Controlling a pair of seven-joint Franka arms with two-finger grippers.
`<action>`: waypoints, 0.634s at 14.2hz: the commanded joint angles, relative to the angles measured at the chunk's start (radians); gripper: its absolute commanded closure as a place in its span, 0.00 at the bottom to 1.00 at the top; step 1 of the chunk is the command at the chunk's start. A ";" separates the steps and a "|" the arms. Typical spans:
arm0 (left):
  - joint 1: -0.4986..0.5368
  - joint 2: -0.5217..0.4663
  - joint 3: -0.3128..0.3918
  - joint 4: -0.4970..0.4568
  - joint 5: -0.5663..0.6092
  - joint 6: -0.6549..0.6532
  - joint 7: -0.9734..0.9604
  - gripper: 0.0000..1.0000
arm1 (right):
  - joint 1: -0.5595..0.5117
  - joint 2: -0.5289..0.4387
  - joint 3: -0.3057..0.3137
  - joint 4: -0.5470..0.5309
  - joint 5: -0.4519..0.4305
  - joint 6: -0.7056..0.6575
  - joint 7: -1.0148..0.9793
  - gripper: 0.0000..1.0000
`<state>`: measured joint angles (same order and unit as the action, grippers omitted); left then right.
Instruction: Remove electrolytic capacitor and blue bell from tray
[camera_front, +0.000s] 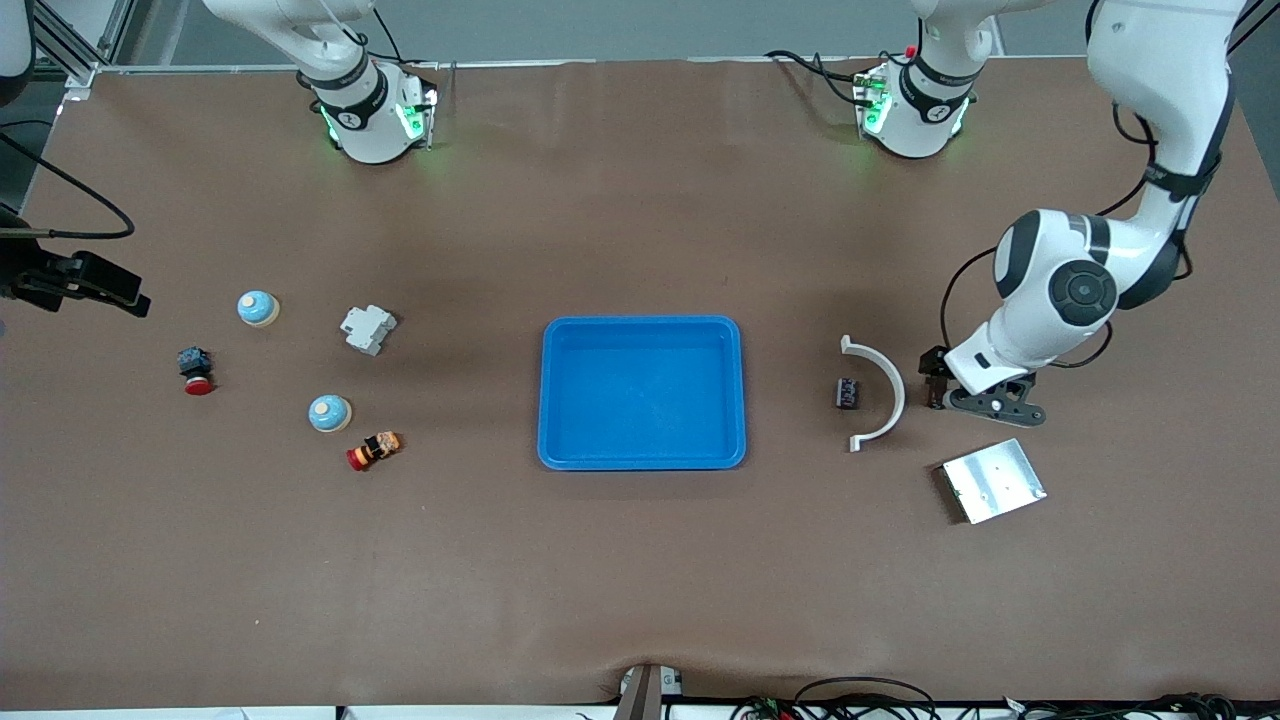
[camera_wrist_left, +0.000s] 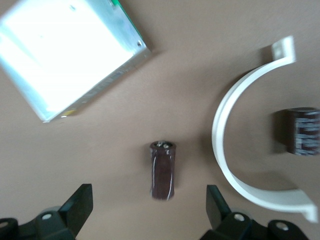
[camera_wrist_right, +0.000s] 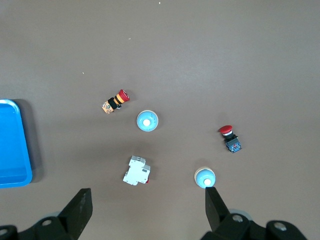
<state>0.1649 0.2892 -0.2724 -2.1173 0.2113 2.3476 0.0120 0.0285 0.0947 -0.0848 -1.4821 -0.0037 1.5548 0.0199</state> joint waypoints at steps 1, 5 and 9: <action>0.007 -0.019 -0.034 0.112 -0.061 -0.161 -0.067 0.00 | -0.010 -0.001 0.005 0.011 -0.002 -0.012 -0.005 0.00; 0.007 -0.042 -0.060 0.189 -0.072 -0.182 -0.138 0.00 | -0.010 -0.001 0.005 0.011 -0.002 -0.012 -0.005 0.00; 0.007 -0.100 -0.079 0.232 -0.090 -0.238 -0.170 0.00 | -0.010 -0.001 0.005 0.011 -0.002 -0.013 -0.005 0.00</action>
<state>0.1639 0.2360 -0.3420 -1.9070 0.1441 2.1646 -0.1506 0.0283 0.0947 -0.0854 -1.4821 -0.0037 1.5547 0.0200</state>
